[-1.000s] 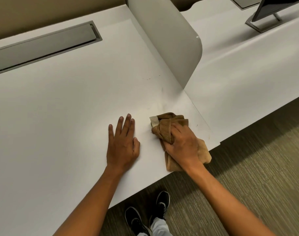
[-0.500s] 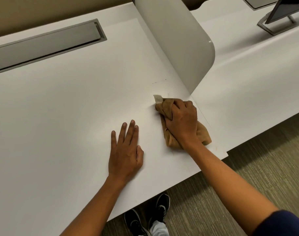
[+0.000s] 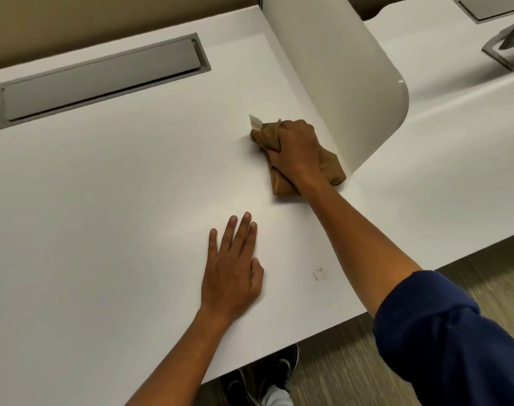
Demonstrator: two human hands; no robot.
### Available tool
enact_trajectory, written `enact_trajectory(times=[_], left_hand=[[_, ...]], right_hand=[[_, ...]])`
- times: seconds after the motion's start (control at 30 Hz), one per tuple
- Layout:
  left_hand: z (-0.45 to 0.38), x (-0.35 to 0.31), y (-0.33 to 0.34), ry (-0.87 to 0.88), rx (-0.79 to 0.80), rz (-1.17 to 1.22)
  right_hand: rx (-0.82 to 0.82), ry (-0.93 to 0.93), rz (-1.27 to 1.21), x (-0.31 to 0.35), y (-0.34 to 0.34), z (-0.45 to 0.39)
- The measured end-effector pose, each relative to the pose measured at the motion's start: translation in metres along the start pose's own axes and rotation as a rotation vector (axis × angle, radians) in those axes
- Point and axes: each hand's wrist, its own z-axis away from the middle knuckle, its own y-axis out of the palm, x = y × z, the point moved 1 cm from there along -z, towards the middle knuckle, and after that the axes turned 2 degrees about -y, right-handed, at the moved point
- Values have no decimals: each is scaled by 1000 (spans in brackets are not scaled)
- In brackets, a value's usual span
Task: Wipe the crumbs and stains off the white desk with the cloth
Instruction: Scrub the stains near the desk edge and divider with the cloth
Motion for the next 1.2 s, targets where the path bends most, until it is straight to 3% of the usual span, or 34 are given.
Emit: enact_trajectory(times=[0.27, 0.47, 0.6, 0.93, 1.2], left_hand=[[-1, -1, -5, -9, -10, 54], [2, 1, -6, 13, -35, 136], [3, 2, -2, 5, -29, 69], [2, 1, 0, -11, -32, 46], [1, -1, -3, -7, -22, 54]], right_hand=[[91, -128, -198, 46, -16, 104], [5, -32, -220, 48, -38, 209], [-46, -17, -168, 31, -48, 252], [-180, 126, 18, -15, -45, 212], [-131, 327, 0, -92, -70, 161]])
